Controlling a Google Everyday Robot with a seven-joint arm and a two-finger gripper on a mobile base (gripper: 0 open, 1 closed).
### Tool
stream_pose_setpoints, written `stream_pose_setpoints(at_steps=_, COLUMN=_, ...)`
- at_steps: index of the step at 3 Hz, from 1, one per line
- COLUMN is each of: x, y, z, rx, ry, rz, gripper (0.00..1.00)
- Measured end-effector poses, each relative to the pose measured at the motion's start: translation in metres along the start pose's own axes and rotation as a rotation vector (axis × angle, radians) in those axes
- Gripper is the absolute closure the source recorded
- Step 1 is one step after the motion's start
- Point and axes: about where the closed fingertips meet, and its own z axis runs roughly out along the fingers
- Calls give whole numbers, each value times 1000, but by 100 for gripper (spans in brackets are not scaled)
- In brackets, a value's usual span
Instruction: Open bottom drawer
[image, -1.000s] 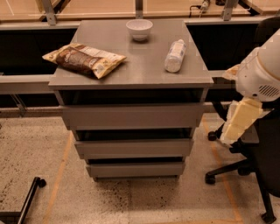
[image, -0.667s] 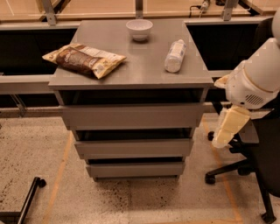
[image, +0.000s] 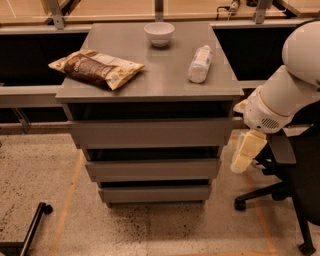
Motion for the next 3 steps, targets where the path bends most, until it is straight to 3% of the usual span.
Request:
stream_pose_setpoints(at_steps=1, x=-4, y=3, z=15, rx=-12, ry=-5, rz=-2, gripper=0)
stream_pose_setpoints(at_steps=2, x=-14, y=1, z=43, rx=-35, ry=-53, rz=-29, gripper=0)
stream_pose_setpoints(at_steps=3, x=-14, y=0, z=76, rx=-53, ry=-169, rz=-24, gripper=0)
